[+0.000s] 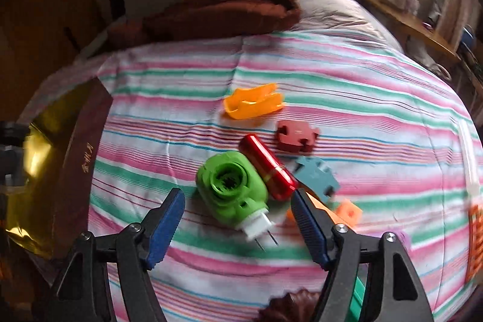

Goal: Organize rigid objects
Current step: 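Set the cylinder in the tray with left tool while right tool nears green piece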

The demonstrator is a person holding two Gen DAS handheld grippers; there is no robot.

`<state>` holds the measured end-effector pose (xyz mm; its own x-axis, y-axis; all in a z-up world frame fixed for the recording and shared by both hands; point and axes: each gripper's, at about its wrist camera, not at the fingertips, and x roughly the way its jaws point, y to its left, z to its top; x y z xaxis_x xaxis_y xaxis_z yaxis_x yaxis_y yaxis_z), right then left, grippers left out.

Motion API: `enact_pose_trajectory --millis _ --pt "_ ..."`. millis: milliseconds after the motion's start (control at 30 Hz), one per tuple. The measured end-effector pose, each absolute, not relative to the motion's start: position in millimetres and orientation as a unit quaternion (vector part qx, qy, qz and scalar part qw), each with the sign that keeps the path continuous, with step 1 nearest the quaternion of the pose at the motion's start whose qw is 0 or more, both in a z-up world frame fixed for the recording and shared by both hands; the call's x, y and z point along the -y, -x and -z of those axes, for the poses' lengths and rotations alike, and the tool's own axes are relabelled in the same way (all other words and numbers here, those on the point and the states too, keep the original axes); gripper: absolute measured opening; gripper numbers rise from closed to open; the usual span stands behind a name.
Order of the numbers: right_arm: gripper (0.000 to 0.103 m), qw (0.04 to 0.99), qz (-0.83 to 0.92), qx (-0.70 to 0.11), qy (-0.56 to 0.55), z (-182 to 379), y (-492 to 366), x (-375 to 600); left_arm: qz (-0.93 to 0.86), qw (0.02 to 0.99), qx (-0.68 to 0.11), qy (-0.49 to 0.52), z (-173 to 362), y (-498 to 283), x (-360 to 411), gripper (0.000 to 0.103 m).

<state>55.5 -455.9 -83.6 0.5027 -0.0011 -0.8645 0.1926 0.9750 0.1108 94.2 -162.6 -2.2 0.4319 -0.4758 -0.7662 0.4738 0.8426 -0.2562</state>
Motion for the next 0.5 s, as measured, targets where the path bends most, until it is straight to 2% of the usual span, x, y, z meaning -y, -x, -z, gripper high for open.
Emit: enact_pose_trajectory --millis 67,100,133,200,400,500 --pt "0.074 0.848 0.06 -0.52 -0.08 96.6 -71.3 453.7 0.257 0.849 -0.461 0.013 6.9 -97.5 131.3 0.046" --pt "0.078 0.85 0.074 -0.518 -0.058 99.7 -74.9 450.5 0.244 0.852 -0.463 0.019 9.3 -99.0 115.6 0.046" --pt "0.076 0.851 0.077 -0.517 -0.041 100.4 -78.2 446.7 0.231 0.855 -0.465 0.023 11.5 -99.7 101.4 0.046" --pt "0.058 0.851 0.067 -0.519 -0.031 98.2 -80.9 438.5 0.209 0.857 -0.47 0.03 16.7 -100.0 72.4 0.046" --pt "0.058 0.852 0.04 -0.522 -0.008 96.3 -63.0 408.6 0.169 0.856 -0.485 0.054 35.9 -103.2 12.8 0.046" --pt "0.058 0.859 0.028 -0.511 -0.001 97.8 -49.4 398.0 0.165 0.855 -0.489 0.054 39.9 -108.1 7.3 0.046"
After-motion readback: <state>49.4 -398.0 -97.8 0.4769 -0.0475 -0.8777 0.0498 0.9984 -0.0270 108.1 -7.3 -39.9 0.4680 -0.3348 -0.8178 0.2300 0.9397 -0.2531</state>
